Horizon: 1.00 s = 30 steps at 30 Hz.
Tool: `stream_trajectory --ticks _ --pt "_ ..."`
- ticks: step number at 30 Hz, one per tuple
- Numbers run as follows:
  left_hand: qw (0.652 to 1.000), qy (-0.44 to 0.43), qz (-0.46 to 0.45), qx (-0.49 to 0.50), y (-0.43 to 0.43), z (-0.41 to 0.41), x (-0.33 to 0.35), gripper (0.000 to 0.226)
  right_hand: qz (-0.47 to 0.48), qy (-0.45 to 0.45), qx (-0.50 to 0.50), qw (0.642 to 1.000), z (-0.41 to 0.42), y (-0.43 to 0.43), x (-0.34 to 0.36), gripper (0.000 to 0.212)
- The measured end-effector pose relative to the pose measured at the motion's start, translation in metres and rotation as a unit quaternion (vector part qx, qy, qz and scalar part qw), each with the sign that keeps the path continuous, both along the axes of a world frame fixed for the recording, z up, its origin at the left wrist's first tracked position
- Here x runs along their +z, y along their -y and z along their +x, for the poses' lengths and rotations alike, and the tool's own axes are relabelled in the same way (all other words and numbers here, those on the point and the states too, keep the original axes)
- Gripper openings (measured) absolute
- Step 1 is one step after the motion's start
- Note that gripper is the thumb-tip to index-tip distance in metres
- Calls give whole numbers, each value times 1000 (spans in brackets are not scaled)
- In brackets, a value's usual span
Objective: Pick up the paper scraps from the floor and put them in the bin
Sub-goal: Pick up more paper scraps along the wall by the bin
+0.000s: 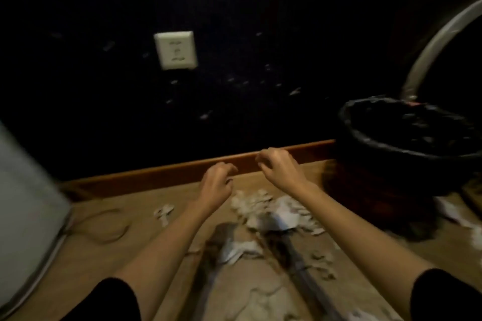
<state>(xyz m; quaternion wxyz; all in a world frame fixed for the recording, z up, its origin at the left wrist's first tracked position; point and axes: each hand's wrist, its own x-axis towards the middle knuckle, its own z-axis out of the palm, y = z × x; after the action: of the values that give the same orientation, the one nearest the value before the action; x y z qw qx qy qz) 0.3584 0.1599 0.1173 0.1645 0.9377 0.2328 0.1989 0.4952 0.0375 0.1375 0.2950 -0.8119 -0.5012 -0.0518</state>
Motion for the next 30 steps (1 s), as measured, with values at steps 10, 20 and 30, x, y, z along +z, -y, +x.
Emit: stream_trajectory --ticks 10,20,30 --pt "928 -132 -140 319 -82 -364 -96 35 -229 -111 266 930 -256 -129 -149 26" --pt "907 -141 -187 349 -55 -436 -167 45 -293 0 347 891 -344 -119 -222 55" --pt "901 -91 -169 390 -48 -407 -188 17 -264 -37 359 895 -329 -112 -234 54"
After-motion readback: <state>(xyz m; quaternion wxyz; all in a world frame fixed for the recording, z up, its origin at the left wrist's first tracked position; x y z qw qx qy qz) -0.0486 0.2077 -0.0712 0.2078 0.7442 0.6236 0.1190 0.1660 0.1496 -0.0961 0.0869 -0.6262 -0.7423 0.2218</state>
